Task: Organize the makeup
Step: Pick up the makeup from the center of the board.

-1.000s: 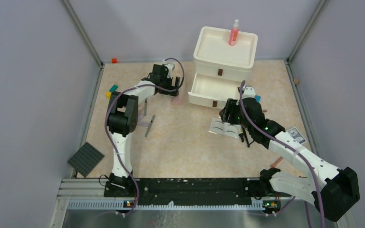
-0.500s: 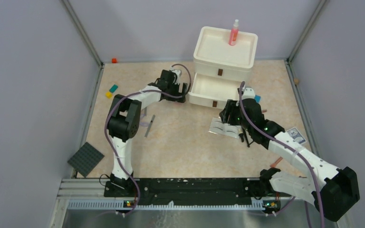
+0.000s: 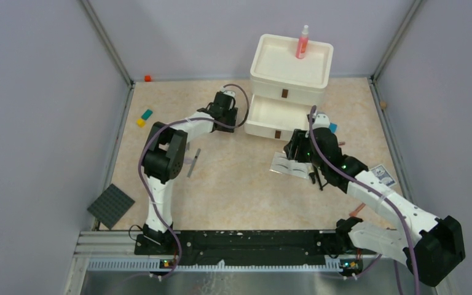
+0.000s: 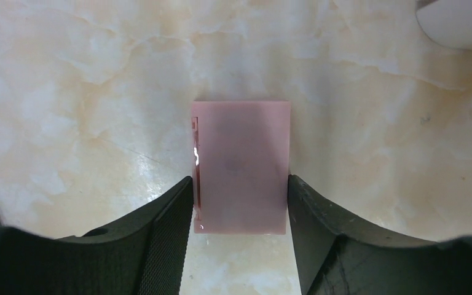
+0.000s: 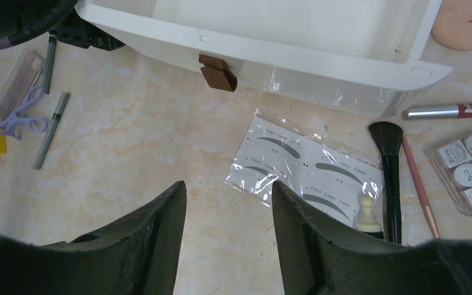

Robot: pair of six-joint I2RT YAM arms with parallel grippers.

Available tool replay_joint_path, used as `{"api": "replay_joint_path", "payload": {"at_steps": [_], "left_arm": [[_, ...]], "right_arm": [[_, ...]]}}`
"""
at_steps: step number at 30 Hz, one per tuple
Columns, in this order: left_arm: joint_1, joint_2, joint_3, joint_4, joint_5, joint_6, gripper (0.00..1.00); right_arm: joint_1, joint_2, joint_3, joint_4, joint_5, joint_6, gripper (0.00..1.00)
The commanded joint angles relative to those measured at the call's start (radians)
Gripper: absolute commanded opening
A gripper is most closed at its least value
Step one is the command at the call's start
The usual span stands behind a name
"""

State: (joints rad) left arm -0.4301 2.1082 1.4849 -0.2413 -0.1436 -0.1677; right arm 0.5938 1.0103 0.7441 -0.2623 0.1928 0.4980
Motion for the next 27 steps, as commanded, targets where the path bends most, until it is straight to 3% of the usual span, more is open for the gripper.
{"api": "replay_joint_path", "payload": {"at_steps": [1, 7, 15, 20, 27], "left_arm": [[0.005, 0.049, 0.023, -0.075, -0.104, -0.008, 0.6], [0.005, -0.049, 0.026, -0.095, -0.142, -0.025, 0.49], [-0.014, -0.288, 0.017, -0.138, -0.144, -0.021, 0.47], [-0.114, -0.433, 0.003, -0.136, -0.182, -0.001, 0.45], [-0.244, -0.462, 0.013, -0.038, -0.063, -0.082, 0.44]], "right_arm": [[0.011, -0.032, -0.004, 0.009, 0.012, -0.005, 0.53], [0.011, -0.061, 0.003, -0.001, 0.023, -0.005, 0.53], [0.011, -0.133, 0.015, -0.034, 0.06, 0.005, 0.53], [0.011, -0.204, 0.026, -0.064, 0.13, 0.005, 0.53], [0.01, -0.304, 0.005, -0.095, 0.206, 0.017, 0.52]]}}
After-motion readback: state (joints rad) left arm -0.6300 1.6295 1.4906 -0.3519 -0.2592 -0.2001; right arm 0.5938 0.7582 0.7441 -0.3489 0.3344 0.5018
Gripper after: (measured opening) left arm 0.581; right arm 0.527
